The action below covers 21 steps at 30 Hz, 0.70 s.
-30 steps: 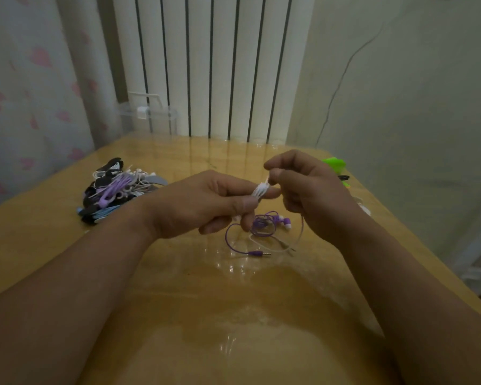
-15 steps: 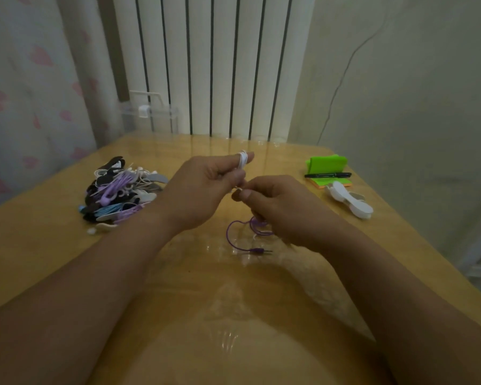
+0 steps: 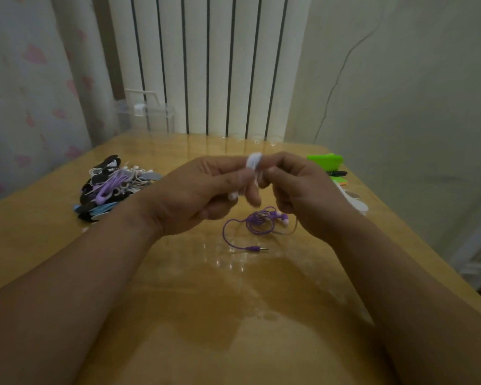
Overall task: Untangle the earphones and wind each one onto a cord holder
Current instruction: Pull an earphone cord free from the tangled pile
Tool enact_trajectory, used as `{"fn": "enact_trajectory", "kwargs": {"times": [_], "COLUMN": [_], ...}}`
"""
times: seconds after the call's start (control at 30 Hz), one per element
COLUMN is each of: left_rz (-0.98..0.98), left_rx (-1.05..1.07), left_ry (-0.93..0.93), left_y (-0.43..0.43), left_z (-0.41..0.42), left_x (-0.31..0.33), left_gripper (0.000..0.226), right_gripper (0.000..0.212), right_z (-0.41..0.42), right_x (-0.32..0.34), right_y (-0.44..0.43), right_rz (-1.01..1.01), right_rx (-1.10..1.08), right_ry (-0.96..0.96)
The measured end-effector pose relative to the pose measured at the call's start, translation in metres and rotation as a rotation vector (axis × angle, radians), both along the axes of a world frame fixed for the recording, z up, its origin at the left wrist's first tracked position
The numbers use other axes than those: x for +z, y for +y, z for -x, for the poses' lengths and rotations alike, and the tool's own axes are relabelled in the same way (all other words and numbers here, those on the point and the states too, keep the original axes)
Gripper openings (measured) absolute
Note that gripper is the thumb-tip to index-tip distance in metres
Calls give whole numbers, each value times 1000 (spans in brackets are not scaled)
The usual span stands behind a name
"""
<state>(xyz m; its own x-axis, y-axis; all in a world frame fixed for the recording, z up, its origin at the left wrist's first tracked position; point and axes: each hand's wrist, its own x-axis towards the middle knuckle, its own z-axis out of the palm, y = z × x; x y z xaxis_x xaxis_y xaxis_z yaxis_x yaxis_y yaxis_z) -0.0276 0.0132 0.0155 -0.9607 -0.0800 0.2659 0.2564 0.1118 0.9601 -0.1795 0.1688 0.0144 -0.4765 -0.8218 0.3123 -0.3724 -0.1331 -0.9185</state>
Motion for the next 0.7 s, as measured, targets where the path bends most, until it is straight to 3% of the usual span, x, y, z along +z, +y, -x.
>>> {"fn": "enact_trajectory", "kwargs": {"times": [0.07, 0.13, 0.23, 0.3, 0.4, 0.5, 0.6, 0.7], "left_rz": [-110, -66, 273, 481, 692, 725, 784, 628], "left_rx": [89, 273, 605, 657, 629, 509, 332, 122], "left_ry": [68, 129, 178, 169, 101, -17, -123, -190], "left_y": [-3, -6, -7, -11, -16, -15, -4, 3], "left_z": [3, 5, 6, 7, 5, 0, -4, -8], "left_x": [-2, -3, -7, -11, -14, -8, 1, 6], "left_gripper": [40, 38, 37, 37, 31, 25, 23, 29], "right_gripper": [21, 25, 28, 27, 13, 15, 16, 12], "right_z": [-13, -26, -39, -38, -28, -15, -7, 0], "right_x": [-5, -6, -5, -2, 3, 8, 10, 11], "right_y": [-4, -9, -13, -12, -8, -4, 1, 4], "right_rz": [-107, -211, -270, -261, -205, -94, -70, -53], "right_rx": [-39, -33, -19, -59, -190, -246, -211, -99], "right_ry": [172, 325, 398, 442, 474, 339, 335, 277]}}
